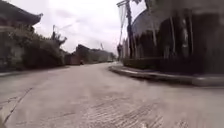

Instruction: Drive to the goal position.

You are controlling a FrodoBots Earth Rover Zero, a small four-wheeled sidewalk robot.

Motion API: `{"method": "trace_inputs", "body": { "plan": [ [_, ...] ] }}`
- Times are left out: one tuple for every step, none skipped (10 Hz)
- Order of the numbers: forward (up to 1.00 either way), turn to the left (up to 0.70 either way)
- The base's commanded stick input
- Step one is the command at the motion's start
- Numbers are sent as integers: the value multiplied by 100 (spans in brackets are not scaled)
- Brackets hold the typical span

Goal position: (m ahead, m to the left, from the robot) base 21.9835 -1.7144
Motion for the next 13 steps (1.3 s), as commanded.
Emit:
{"method": "trace_inputs", "body": {
  "plan": [
    [100,0],
    [100,0],
    [100,0],
    [100,0],
    [100,0],
    [100,0],
    [100,0],
    [100,0],
    [100,0],
    [100,0],
    [100,0],
    [100,0],
    [100,0]
  ]
}}
